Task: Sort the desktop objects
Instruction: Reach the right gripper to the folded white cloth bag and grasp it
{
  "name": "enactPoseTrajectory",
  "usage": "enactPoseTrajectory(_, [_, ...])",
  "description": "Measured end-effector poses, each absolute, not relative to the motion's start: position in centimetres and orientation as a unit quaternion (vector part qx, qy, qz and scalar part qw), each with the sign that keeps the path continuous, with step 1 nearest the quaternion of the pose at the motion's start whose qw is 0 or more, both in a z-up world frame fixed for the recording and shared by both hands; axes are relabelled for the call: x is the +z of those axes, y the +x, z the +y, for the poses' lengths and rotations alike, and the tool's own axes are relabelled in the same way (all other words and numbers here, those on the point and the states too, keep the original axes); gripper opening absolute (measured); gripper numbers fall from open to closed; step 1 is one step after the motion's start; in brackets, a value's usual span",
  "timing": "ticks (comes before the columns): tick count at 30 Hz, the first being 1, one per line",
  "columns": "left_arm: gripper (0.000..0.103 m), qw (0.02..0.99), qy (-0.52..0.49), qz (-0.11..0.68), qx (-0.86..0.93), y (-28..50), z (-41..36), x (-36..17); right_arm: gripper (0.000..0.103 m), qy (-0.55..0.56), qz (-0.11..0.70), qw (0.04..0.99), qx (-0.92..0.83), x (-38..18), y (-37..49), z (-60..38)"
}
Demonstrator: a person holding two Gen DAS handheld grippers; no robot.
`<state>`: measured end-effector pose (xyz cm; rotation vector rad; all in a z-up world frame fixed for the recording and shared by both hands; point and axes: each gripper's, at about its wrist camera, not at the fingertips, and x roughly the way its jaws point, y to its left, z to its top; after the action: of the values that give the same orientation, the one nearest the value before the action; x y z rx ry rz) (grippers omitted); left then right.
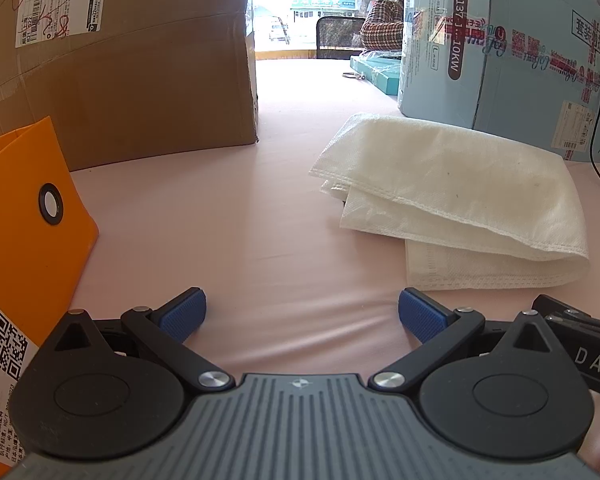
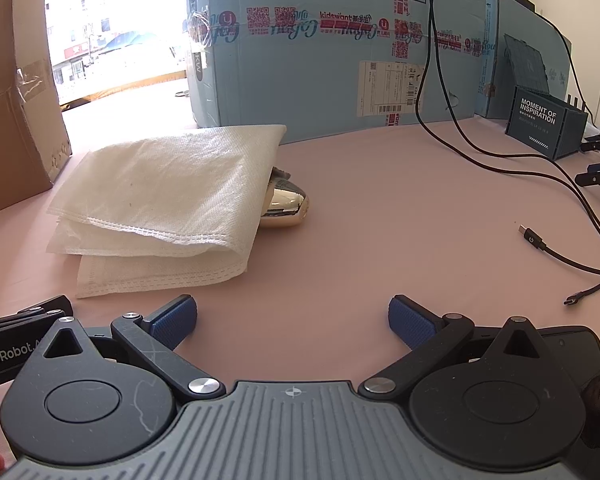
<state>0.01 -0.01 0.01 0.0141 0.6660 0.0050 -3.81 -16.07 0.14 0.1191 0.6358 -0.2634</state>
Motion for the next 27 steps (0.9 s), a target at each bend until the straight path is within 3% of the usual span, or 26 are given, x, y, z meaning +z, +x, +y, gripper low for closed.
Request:
enactPoseTrajectory(9, [0.103, 0.95, -0.011, 0.313, 0.013, -0.7, 0.9, 0.5, 0.103, 0.077, 0.304, 0.941, -0.126, 0.4, -4.1, -16.7])
enactPoseTrajectory(14, [0.103, 0.967, -0.069, 0.244, -0.024, -1.2, 3.5, 3.7, 0.103, 0.262, 0.217, 0.937, -0.082, 2.2, -6.2, -21.8])
enactPoseTrajectory(18, [0.103, 0.963, -0.081, 0.246, -0.074, 0.8, 3.6, 5.7, 0.103, 0.35, 0.183, 0.919, -0.01, 4.5, -4.7, -24.7])
enactPoseTrajectory(27, [0.103, 0.938, -0.084, 0.322, -0.098, 9.3, 0.2, 5.2, 0.103, 0.259, 0.214, 0.942, 0.023, 9.5, 4.6, -25.6])
